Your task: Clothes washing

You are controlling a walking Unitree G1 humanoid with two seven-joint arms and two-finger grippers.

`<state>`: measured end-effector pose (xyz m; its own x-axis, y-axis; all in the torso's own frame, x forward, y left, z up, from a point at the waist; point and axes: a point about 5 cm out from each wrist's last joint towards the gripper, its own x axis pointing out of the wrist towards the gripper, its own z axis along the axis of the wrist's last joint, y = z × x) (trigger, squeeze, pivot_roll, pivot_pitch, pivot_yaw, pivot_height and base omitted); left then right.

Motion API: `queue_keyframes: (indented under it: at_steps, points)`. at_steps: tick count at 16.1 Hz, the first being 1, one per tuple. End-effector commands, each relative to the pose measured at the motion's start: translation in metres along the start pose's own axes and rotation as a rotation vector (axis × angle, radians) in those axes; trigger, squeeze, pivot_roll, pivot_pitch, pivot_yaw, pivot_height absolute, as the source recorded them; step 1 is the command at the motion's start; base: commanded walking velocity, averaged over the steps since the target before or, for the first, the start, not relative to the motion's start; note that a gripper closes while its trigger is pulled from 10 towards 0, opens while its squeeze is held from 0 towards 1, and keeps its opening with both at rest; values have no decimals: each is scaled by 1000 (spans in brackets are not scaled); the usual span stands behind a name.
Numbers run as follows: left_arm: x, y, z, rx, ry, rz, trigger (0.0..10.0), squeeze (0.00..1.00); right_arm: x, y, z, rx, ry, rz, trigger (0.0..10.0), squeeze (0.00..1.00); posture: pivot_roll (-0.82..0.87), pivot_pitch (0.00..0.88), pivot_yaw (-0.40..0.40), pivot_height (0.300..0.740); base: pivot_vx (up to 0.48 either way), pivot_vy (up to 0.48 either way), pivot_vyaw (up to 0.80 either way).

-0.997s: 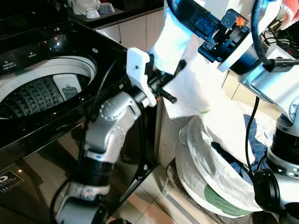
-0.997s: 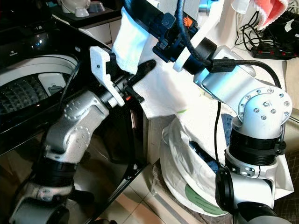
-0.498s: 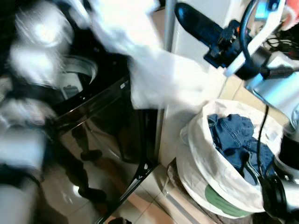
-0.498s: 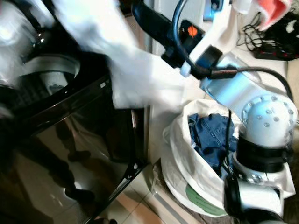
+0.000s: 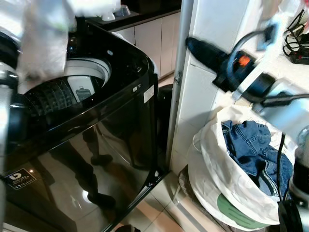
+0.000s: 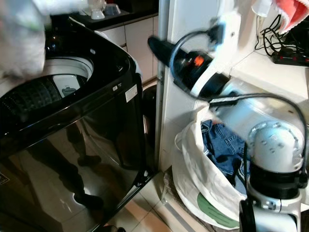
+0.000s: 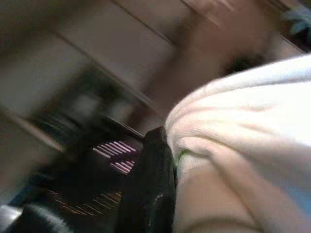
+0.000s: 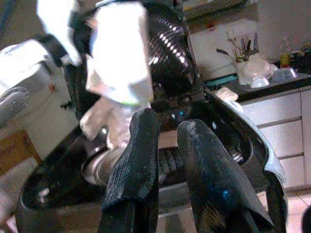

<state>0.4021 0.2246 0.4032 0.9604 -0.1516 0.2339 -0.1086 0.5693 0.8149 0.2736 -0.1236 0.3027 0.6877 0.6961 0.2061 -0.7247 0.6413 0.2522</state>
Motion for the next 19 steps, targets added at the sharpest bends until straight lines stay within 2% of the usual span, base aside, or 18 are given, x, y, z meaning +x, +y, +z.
queue_keyframes:
  at_steps: [1, 2, 3, 4, 5, 6, 9, 12, 18, 19]
  points:
    - [-1, -22, -24, -12, 133, -120, 10000, 0, 0, 6, -6, -42, 37, 15, 10000, 0, -51, 0, 75, 740, 0, 0, 0]
    - [-5, -38, -40, -82, 239, -220, 10000, 0, 0, 10, -14, -65, 93, 38, 10000, 0, -52, 0, 74, 740, 0, 0, 0]
    - [-7, -44, -48, -89, 293, -272, 10000, 0, -1, 13, -19, -74, 123, 54, 10000, 0, -52, 0, 74, 740, 0, 0, 0]
    - [-13, -51, -61, -76, 385, -355, 10000, 671, -4, 17, -27, -88, 181, 89, 10000, 0, -53, 0, 73, 740, 0, 0, 0]
    - [-18, -51, -68, -2, 435, -419, 10000, 1000, -6, 20, -33, -105, 219, 107, 10000, 0, -53, 0, 73, 740, 0, 0, 0]
    - [-23, -48, -74, 40, 475, -482, 10000, 1000, -7, 20, -36, -111, 237, 115, 10000, 0, -50, 0, 69, 740, 0, 0, 0]
    - [-40, -49, -86, 71, 564, -758, 10000, 1000, -7, 19, -41, -117, 262, 120, 10000, 0, -40, 0, 64, 740, 0, 0, 0]
    - [-49, -57, -91, 72, 576, -919, 10000, 1000, -7, 11, -46, -109, 283, 68, 10000, 0, -28, 0, 57, 740, 0, 0, 0]
    - [-56, -63, -97, 79, 584, -1004, 10000, 1000, -5, -29, -45, -107, 266, -219, 10000, 0, -20, 0, 56, 740, 0, 0, 0]
    - [-49, -62, -96, 135, 557, -881, 10000, 1000, -7, -38, -44, -129, 260, -295, 10000, 0, -21, 0, 60, 740, 0, 0, 0]
